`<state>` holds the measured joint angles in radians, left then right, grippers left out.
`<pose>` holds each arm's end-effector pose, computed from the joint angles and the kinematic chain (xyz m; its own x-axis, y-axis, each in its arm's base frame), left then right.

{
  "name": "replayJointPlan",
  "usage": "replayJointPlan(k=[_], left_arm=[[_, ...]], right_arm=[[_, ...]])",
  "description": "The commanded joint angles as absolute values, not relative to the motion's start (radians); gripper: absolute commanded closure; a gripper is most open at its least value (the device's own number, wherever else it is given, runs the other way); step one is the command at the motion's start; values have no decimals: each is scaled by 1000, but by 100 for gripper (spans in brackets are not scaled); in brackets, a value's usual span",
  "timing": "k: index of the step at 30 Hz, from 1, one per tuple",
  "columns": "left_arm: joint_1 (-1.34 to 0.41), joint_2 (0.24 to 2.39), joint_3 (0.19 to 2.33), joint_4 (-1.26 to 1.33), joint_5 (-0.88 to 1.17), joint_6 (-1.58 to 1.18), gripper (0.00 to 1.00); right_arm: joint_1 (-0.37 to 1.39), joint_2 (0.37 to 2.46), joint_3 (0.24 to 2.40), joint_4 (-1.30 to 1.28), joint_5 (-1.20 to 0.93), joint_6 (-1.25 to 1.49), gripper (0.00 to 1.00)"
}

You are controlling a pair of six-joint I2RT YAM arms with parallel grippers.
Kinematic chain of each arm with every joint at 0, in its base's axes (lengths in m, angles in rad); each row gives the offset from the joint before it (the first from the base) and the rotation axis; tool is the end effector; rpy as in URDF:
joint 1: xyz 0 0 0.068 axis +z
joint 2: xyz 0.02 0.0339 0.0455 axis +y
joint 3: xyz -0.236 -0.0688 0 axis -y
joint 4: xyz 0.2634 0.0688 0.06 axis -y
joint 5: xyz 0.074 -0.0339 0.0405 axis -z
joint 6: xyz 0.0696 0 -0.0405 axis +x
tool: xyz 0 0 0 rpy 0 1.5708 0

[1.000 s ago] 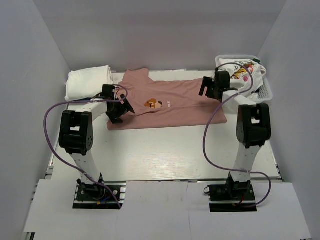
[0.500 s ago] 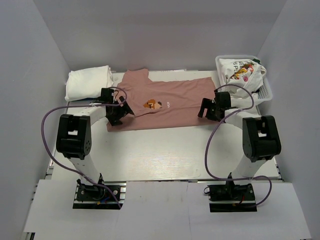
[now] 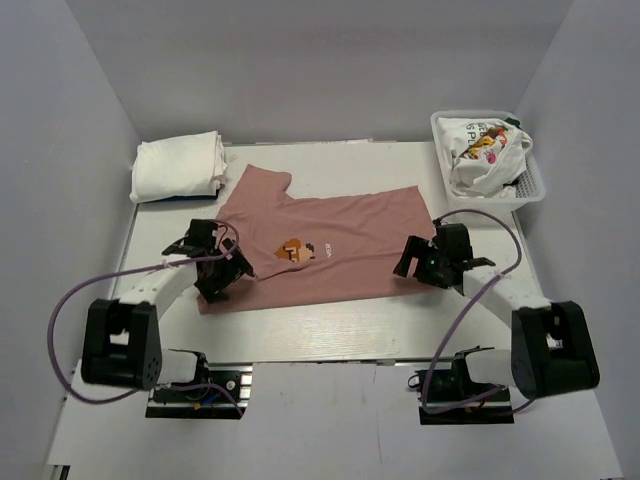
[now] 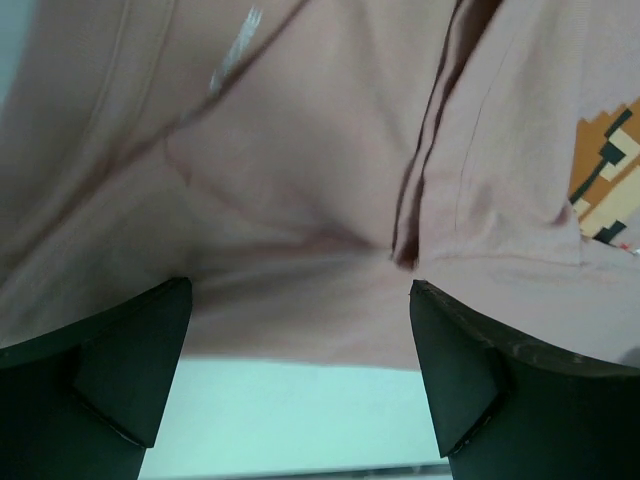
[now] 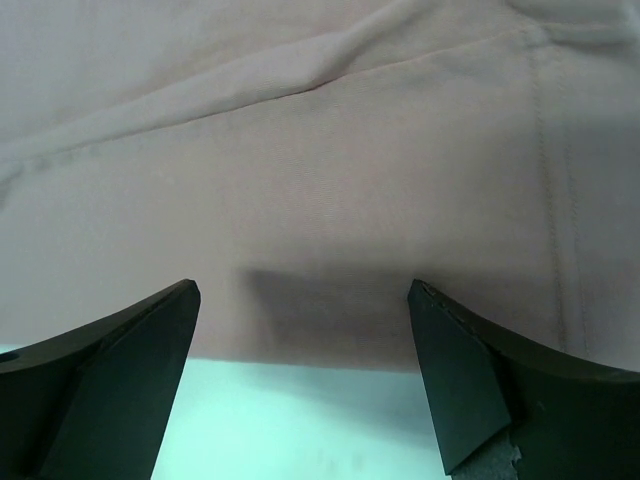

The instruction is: Fold and stack the t-shirts

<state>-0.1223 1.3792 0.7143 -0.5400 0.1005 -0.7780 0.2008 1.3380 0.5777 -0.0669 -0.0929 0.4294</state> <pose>0.2677 -0.0399 0.0961 -0.7704 -0.6089 -0.1891 -0.5387 0.7803 -0.3179 0.2876 0.0651 0.0996 -0.7641 0.2675 -0.5871 0.0638 0.9368 0.3439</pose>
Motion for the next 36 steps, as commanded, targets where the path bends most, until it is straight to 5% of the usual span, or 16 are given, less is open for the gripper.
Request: replayJointPlan(k=[1,5,11,20,30,34,36], left_arm=[[-130,1193,672,-692,92,-790,0],[-161,1118,751,-686,137,-743,0],[-212,1287,801,-625,186,-677,0],[-284,1456,847,-506,198,-676,16],[-302,1537,857,-472,150,-707,59],[-311,1537,857,-472,114,-707,100],[-311,1517,857,-472,114,-707,100]], right_arm=[[235,1226,532,-276,-167,453,9],[235,1105,606,-267,-209,419,9],[233,1130,670,-216,-225,394,9],[230,1183,664,-225,-212,393,9],[230,1158,660,-256,-176,387,9],[232,1135,652,-255,-161,391,9],[230,1127,652,-255,-161,390,9]])
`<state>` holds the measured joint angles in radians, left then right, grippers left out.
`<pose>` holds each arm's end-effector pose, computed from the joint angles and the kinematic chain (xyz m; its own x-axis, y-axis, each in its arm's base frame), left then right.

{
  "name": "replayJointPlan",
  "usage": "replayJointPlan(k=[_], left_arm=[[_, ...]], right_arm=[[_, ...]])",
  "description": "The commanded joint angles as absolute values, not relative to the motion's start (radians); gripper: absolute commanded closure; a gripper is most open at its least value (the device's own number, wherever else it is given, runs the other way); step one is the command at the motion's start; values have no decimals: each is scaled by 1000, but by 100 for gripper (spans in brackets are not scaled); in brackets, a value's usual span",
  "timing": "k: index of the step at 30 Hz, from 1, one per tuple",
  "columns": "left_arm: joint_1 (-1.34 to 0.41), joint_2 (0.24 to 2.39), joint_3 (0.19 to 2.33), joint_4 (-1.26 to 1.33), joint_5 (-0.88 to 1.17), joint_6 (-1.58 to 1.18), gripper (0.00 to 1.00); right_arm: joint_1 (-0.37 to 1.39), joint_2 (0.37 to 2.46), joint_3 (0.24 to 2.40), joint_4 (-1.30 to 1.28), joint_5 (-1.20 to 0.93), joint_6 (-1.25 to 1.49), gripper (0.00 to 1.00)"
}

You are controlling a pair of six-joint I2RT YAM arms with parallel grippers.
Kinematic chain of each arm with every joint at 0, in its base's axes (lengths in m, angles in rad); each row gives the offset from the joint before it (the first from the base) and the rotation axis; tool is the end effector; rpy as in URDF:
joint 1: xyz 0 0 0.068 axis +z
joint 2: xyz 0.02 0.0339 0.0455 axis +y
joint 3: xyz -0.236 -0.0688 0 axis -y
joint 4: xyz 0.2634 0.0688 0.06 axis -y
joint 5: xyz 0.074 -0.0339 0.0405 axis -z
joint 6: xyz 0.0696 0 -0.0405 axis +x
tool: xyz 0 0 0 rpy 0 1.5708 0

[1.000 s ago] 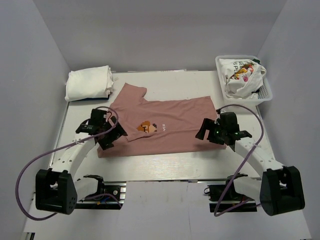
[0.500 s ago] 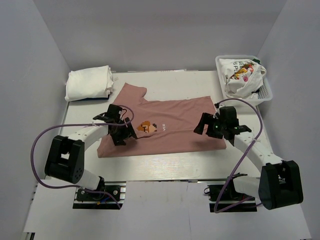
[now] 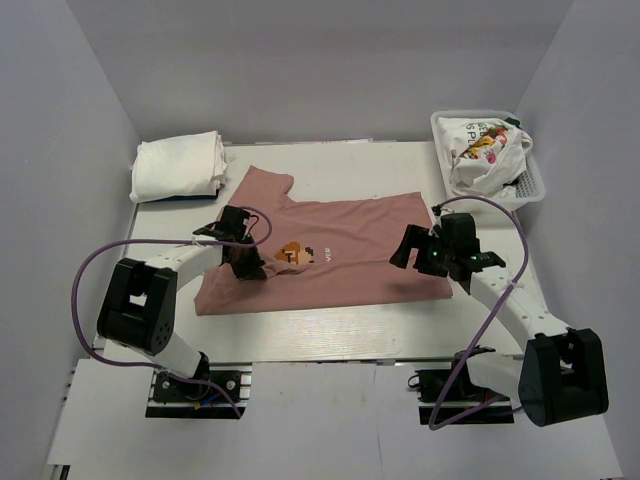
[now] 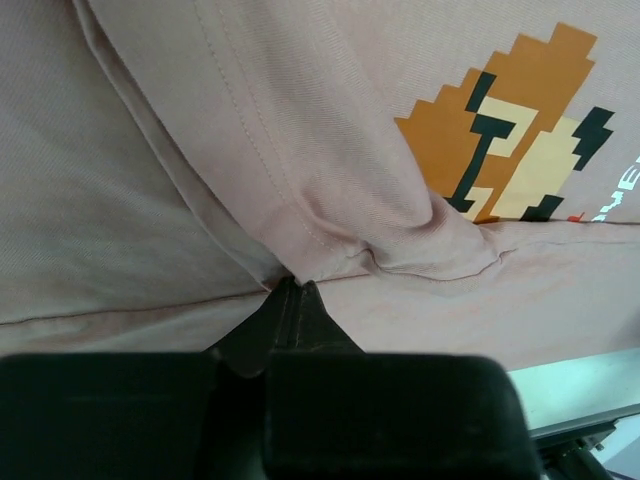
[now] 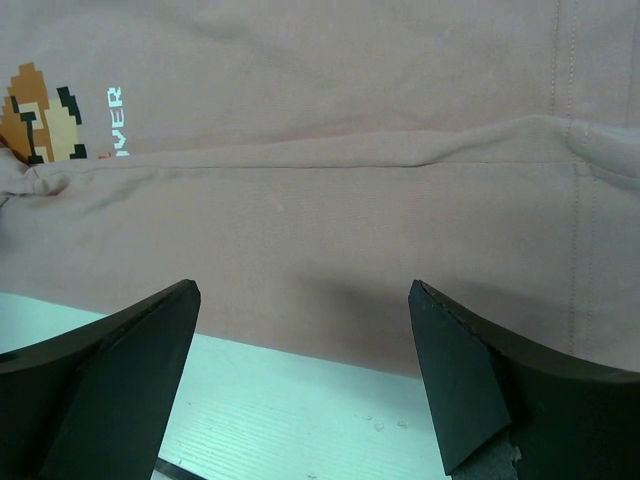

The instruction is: Fold and stack the t-shirts

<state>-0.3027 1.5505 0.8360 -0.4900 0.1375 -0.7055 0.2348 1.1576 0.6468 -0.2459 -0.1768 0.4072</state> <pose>0.2880 -0.0999 0.0887 -0.9003 -0.3917 -0.1897 -0.3174 0.8891 -0.3297 0.2772 0.0789 0.1554 -0.7531 0.2207 -0.6198 -0.0601 0.9151 0.3988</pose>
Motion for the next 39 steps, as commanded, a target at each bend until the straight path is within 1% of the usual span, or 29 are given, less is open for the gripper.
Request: replayJointPlan(k=[1,6,14,17,19,20,24,25,26,28,30,31,33,34,35,36,37,38,39], left_arm=[[-311,1517,857,-463,114,-707,100],[-311,1506,902,-425,123,-698,100],[-321,1635,1092,-432,133,-608,100],[-330,1683,1146,-431,120,-563,100],[-330,1712,1166,-419,146,-519,100],[-330,1724,1190,-419,146,-494,99],[-330,1793,1290,-442,134,-394,72],[-330,1807,1328,-442,115,-378,69],[-330,1819,1342,-442,103,-362,69],[-330,1850,1373,-394,112,-278,75],[-330,1879,1409,-379,162,-209,75],[-330,1909,1461,-414,163,-174,75],[-330,1921,1506,-457,163,-164,73],[-330,1921,1506,-457,182,-164,71],[-318,1877,1479,-443,204,-164,69],[-308,1844,1451,-431,225,-175,64],[-308,1804,1386,-408,225,-186,56],[-308,1761,1347,-399,209,-198,22],[-324,1671,1265,-387,190,-215,1]], right_arm=[[232,1129,652,-252,-167,390,9],[230,1126,644,-241,-167,391,9],[229,1150,664,-233,-144,385,9],[229,1170,676,-235,-132,382,9],[229,1189,684,-223,-124,382,9],[229,1198,690,-219,-124,382,9],[230,1235,727,-212,-126,383,9],[230,1244,732,-204,-126,382,9],[232,1259,747,-203,-126,382,9],[230,1267,759,-195,-124,382,9],[229,1273,770,-193,-121,382,9],[230,1275,776,-190,-123,382,9],[232,1270,779,-193,-114,380,9],[230,1269,778,-193,-112,382,9],[232,1269,779,-193,-112,382,9],[233,1272,784,-193,-112,376,9],[235,1275,782,-193,-121,376,9],[233,1273,781,-193,-124,371,9],[233,1281,781,-196,-127,371,9]])
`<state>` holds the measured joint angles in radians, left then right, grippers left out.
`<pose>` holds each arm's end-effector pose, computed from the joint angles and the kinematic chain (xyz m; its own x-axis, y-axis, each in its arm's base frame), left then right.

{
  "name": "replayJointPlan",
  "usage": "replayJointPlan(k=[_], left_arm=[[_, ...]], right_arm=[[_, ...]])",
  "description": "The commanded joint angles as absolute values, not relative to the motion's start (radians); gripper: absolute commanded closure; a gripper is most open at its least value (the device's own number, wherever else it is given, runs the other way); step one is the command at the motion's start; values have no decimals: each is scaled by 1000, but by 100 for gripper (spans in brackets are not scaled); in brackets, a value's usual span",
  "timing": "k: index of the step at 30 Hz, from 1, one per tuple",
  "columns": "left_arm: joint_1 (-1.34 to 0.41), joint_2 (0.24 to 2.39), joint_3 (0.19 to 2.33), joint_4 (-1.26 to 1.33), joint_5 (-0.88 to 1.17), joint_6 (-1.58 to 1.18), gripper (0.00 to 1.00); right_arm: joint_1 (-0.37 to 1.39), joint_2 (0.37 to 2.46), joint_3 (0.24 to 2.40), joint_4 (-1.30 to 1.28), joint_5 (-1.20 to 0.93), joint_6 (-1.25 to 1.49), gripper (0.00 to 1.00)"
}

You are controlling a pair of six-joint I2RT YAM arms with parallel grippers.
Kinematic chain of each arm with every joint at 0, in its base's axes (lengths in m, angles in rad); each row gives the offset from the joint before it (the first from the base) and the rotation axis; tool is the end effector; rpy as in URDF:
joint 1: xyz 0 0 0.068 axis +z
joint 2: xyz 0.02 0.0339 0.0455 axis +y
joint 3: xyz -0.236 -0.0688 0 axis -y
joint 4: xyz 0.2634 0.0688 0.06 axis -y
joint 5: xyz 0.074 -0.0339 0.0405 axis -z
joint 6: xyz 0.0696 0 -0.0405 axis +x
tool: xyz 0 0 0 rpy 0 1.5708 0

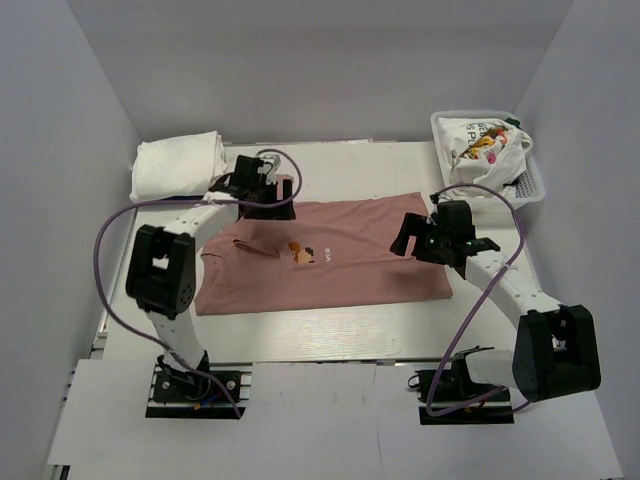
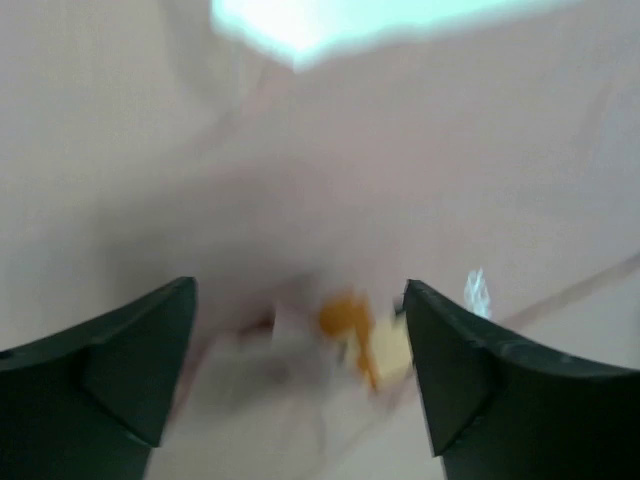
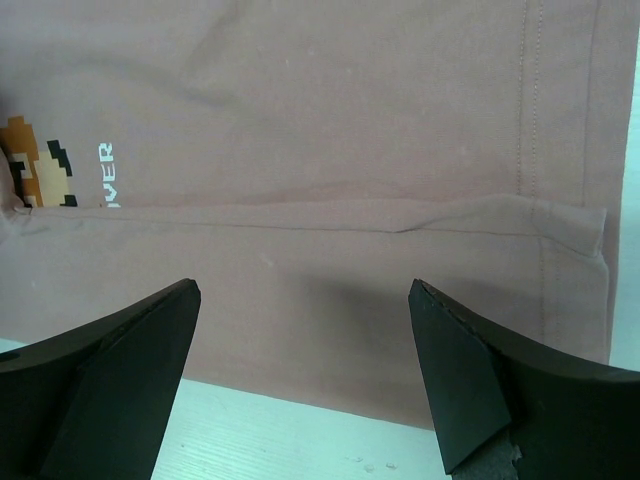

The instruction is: Fold and stack the t-shirts

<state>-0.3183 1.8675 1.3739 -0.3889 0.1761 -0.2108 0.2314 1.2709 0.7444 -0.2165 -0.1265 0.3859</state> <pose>0.4140 -0.1493 0.1572 -0.8039 0.0480 -0.5928 0.2512 0.9309 -0.2652 0.3031 0.0804 0.1617 -0.7297 0.2117 -0.6502 -0.0467 0.9332 0.3563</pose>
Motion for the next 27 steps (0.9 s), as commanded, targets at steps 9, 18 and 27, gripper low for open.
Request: replayJointPlan(k=[9,18,27], left_arm=[[-324,1471,911,-290,298,-359,0],[-324,1667,1023,-314,246,-348,0],[-313,1896,1268,-291,239,-284,0]], right_arm=[[233,1295,765,-192,-143,354,9],[235,1289,764,-183,-141,348,9],[232,1281,770,-161,-127,351,9]])
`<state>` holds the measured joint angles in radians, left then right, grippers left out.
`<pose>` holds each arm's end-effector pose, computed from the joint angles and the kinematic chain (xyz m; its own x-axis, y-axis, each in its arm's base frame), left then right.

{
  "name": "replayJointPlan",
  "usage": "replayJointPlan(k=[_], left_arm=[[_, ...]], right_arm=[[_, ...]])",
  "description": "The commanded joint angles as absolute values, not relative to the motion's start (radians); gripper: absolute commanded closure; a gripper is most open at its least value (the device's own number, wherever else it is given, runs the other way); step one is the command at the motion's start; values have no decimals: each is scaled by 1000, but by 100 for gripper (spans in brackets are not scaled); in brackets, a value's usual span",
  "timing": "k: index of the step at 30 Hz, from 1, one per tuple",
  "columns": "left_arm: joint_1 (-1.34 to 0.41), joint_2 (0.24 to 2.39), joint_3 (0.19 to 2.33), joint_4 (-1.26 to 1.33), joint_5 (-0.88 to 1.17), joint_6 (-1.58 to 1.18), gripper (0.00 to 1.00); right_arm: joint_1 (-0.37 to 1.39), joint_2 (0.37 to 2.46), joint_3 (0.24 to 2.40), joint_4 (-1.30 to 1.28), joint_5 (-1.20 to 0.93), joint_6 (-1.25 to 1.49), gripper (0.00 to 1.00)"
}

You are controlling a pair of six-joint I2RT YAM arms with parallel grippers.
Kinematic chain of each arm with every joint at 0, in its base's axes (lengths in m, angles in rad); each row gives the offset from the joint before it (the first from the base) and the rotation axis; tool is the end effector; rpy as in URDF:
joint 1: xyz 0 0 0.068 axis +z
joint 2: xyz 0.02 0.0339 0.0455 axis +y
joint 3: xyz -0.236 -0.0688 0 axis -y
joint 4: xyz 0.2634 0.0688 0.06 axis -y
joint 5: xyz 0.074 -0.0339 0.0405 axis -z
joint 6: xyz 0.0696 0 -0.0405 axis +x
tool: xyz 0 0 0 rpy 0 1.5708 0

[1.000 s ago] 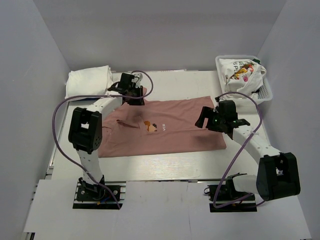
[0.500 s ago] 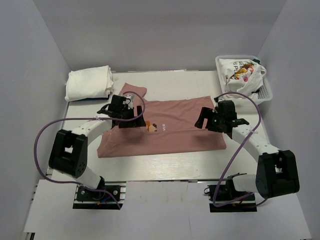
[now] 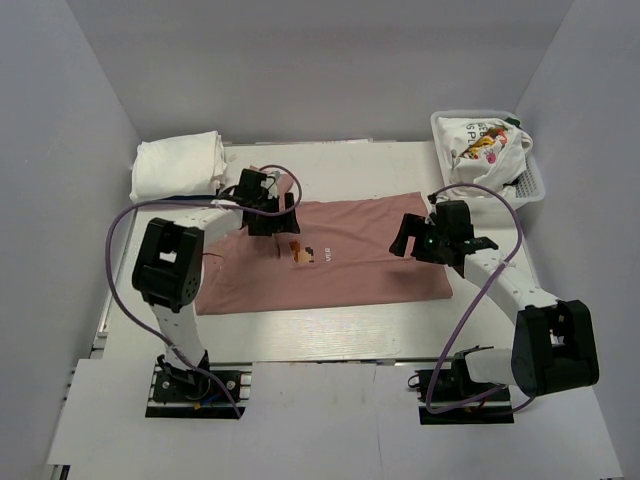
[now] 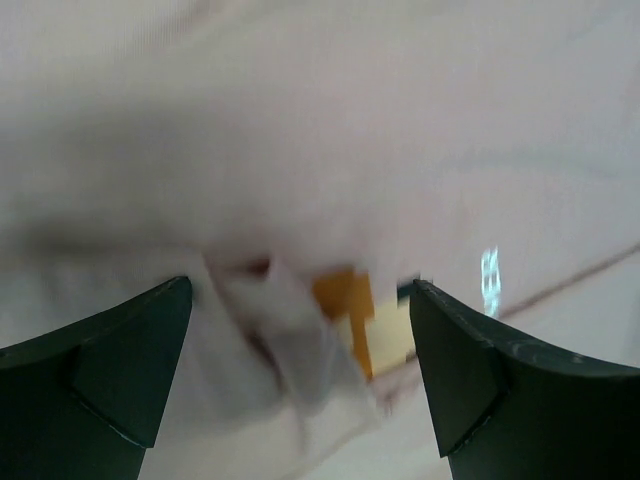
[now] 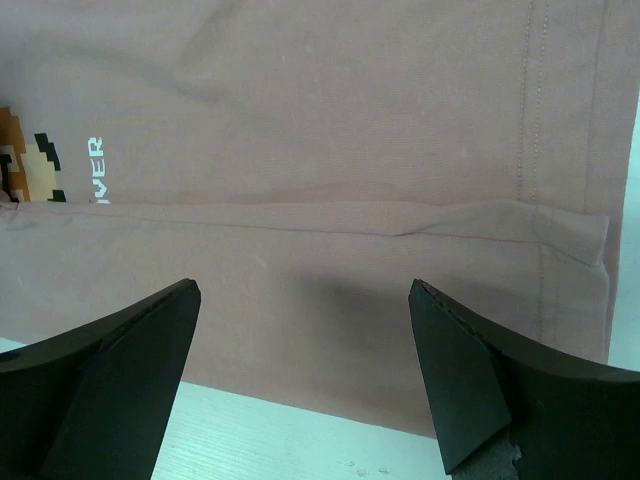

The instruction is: Fold and stack the t-shirts

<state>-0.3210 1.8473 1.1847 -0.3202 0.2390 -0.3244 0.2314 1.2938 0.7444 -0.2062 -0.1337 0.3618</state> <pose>0.3815 -0.1442 0.1080 -0.8858 -0.0318 -0.4630 0.1570 0.9183 -0.3635 0.3050 0.0814 0.1561 -0.7381 0.1865 -0.6484 -0.0647 0.9371 0.3431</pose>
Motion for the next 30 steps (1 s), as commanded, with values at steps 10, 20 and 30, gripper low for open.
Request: replayJointPlan(k=[10,20,30], left_arm=[[-304,1960,1589,-424,-91,-284,0],[-203,2361,2251,-686,-225,-314,0],[-146,2565,2382,-468,-118,-252,0]], right_arm=[[236,1350,911,-124,66,376,9],[238,1584,1169,-189,222,347,9],[239,1759,1351,-156,242,353,9]])
